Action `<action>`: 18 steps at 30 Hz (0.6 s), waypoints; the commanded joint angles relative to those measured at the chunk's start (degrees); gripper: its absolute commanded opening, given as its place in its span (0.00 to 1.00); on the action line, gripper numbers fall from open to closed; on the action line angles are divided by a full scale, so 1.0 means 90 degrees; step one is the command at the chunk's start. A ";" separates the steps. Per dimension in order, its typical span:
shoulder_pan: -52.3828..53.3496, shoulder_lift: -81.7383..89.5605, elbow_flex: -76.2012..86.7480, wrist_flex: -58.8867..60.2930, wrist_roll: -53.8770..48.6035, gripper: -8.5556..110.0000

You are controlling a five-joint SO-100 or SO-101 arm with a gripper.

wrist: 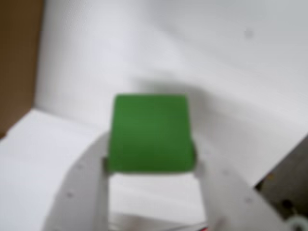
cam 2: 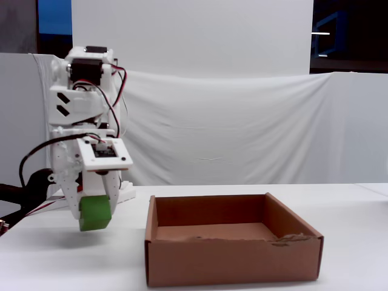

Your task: Grasp a green cube and put it in a box.

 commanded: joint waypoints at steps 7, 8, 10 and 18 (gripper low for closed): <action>-0.0381 0.0459 -0.1084 0.0752 0.0156 0.20; -0.0479 0.0518 -0.1201 0.0840 0.0254 0.20; -0.0654 0.0596 -0.1377 0.0977 0.0371 0.20; -0.1436 0.0654 -0.2002 0.1279 0.0449 0.20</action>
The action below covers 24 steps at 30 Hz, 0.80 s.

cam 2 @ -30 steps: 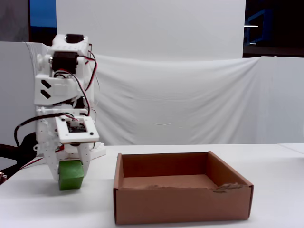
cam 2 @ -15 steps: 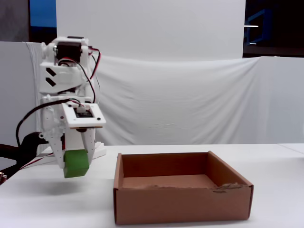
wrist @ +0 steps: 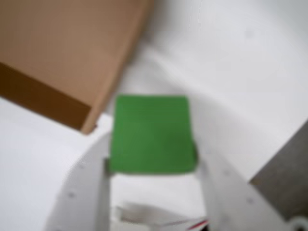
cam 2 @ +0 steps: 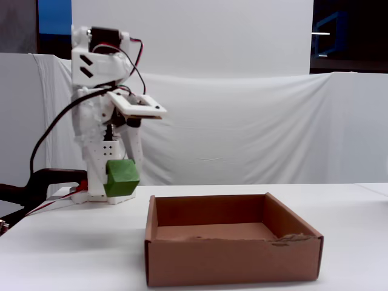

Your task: Grasp a green cube and put it in a box.

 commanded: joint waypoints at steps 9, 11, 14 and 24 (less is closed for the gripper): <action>-0.1201 -0.0654 -0.1221 -0.0420 0.0176 0.20; -0.1289 -0.0898 -0.1377 -0.0576 0.0215 0.20; -0.1377 -0.1309 -0.1650 -0.0664 0.0273 0.20; -0.1563 -0.2432 -0.1865 -0.0986 0.0352 0.20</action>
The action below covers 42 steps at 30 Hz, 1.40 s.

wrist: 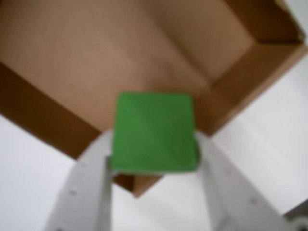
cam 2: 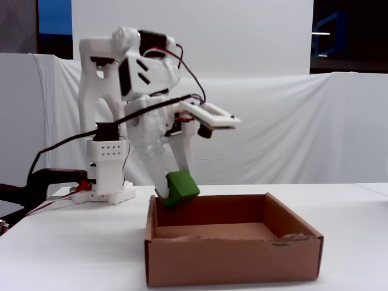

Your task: Grasp a green cube and put it in a box.

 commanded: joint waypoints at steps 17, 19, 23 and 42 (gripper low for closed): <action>-0.0410 -0.1045 -0.0732 -0.0264 0.0078 0.21; -0.0459 -0.1055 -0.0674 -0.0303 0.0098 0.21; -0.0576 -0.1016 -0.0576 -0.0303 0.0127 0.21; -0.0811 -0.0791 0.0264 -0.0586 0.0234 0.25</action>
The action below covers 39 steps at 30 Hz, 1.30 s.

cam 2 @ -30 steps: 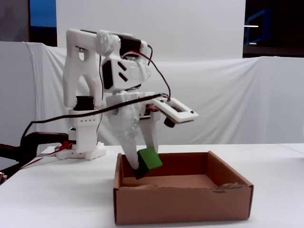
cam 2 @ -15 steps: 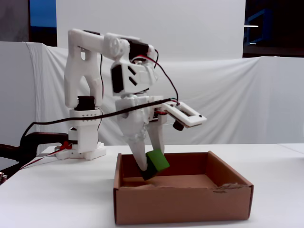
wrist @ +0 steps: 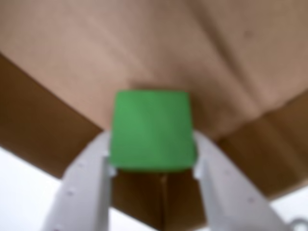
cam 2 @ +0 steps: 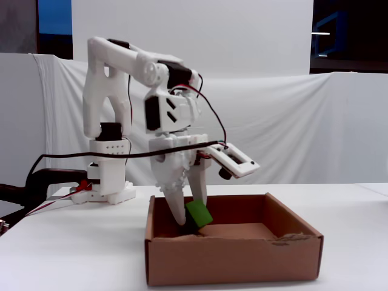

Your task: Grasp a green cube and put it in a box.

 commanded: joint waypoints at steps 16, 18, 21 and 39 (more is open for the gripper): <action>0.0371 0.2178 0.0703 0.0332 0.0869 0.25; 0.0586 0.2725 0.0947 0.0391 0.1055 0.25; 0.1035 0.3564 0.1406 0.0615 0.1104 0.25; 0.3848 0.7012 0.3936 0.1924 0.2021 0.25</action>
